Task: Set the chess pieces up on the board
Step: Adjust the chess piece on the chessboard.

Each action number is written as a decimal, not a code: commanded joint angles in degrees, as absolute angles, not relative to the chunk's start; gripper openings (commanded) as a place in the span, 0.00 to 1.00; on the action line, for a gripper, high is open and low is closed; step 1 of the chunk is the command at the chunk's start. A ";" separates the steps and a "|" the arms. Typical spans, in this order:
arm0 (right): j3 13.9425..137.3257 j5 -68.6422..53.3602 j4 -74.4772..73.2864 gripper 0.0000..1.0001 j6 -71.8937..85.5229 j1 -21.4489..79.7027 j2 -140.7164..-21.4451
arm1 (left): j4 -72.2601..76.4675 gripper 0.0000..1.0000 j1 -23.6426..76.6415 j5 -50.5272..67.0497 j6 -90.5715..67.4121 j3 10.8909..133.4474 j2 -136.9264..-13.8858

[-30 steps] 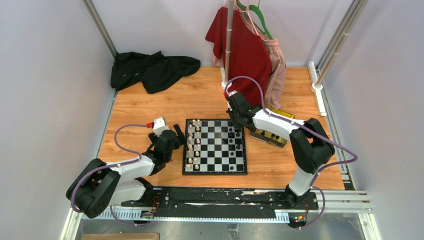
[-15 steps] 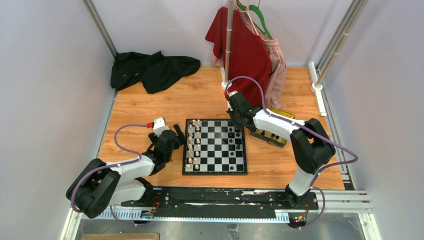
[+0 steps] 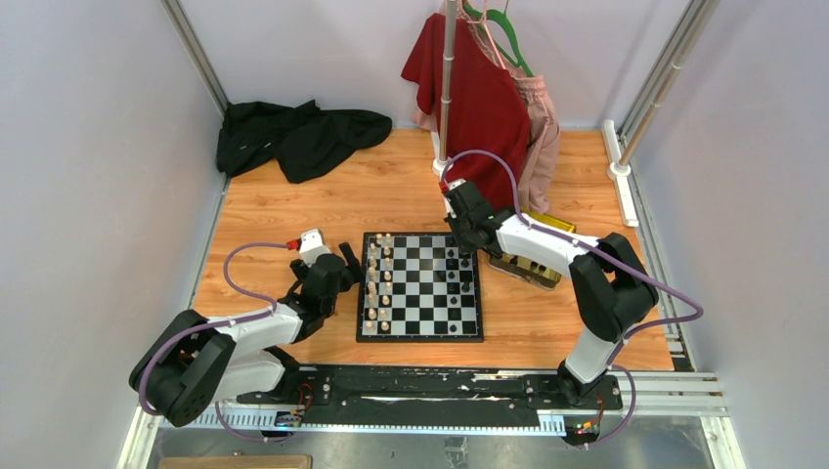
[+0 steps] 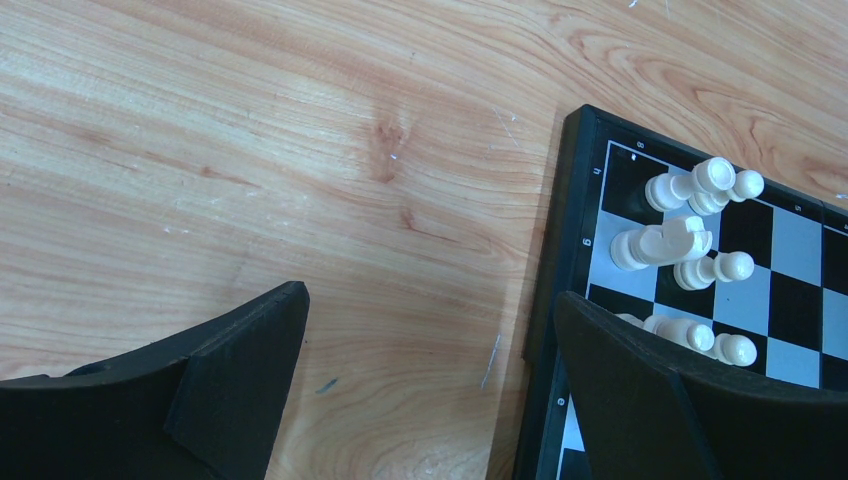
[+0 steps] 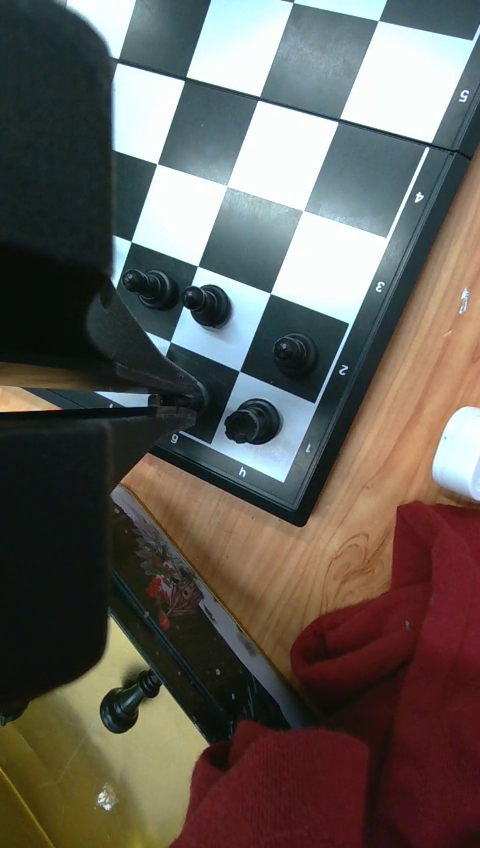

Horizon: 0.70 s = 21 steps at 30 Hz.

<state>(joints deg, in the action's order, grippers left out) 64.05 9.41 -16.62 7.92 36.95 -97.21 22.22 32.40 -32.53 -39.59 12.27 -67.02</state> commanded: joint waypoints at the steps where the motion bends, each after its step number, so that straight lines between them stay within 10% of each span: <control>1: 63.45 8.49 -17.87 0.04 8.53 36.30 -95.89 | 23.82 1.00 32.83 -33.61 -39.99 11.63 -66.65; 12: 64.07 7.79 -18.19 0.06 8.46 36.53 -96.59 | 23.82 1.00 32.87 -33.53 -40.08 11.74 -66.88; 21: 64.72 7.63 -18.53 0.29 7.91 36.68 -96.03 | 23.82 1.00 32.89 -33.31 -39.99 12.13 -67.24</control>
<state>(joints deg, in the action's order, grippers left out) 64.05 8.34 -16.82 7.92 36.95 -97.21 22.22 32.40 -32.47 -39.59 12.27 -67.02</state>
